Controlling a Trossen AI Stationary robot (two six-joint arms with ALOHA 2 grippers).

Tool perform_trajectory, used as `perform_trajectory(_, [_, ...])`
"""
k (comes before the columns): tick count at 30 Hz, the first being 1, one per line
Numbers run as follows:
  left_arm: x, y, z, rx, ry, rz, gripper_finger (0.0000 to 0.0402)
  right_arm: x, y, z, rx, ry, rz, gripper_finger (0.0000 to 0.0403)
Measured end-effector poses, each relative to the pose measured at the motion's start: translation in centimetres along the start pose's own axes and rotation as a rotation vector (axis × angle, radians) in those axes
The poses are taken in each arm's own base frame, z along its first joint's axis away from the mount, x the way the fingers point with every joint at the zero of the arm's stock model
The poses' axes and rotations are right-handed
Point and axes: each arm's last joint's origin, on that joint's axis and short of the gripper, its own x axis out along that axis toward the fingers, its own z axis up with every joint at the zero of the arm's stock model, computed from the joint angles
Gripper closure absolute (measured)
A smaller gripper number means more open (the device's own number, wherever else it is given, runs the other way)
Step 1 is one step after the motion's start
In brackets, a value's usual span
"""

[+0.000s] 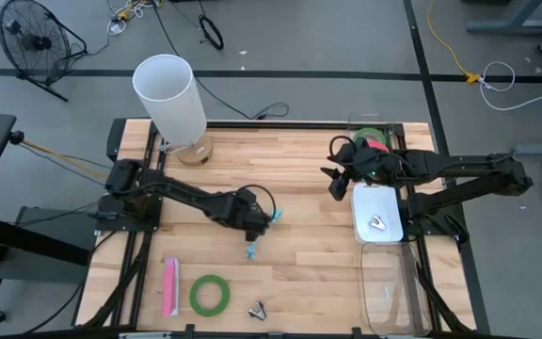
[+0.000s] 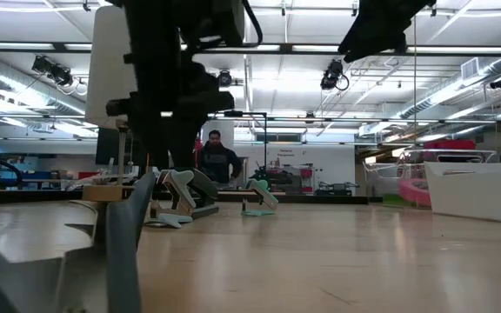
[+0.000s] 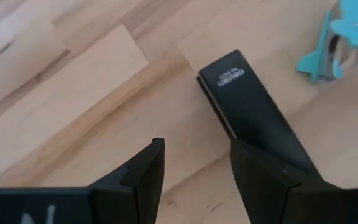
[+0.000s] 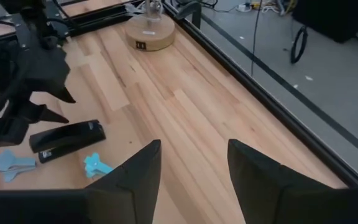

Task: Pick and place Stapler, Stapler remover, tape
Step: Put the black stapler into the bottom transparent bin

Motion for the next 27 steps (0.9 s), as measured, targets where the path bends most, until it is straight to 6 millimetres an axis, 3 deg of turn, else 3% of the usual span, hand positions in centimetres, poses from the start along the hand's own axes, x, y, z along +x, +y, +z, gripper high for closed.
perform_trajectory(12, [0.1,-0.6,1.3,0.011,0.060,-0.151,0.0216,0.0,0.0,0.0,-0.002,0.002,-0.001,0.0219])
perform_trajectory(20, [0.1,-0.5,3.2,-0.031,0.061,-0.217,0.0216,0.0,0.0,0.0,-0.006,0.003,-0.003,0.0219])
perform_trajectory(27, [0.1,-0.9,2.7,-0.131,0.155,-0.260,0.0216,0.0,0.0,-0.2,-0.045,0.015,-0.007,0.0219])
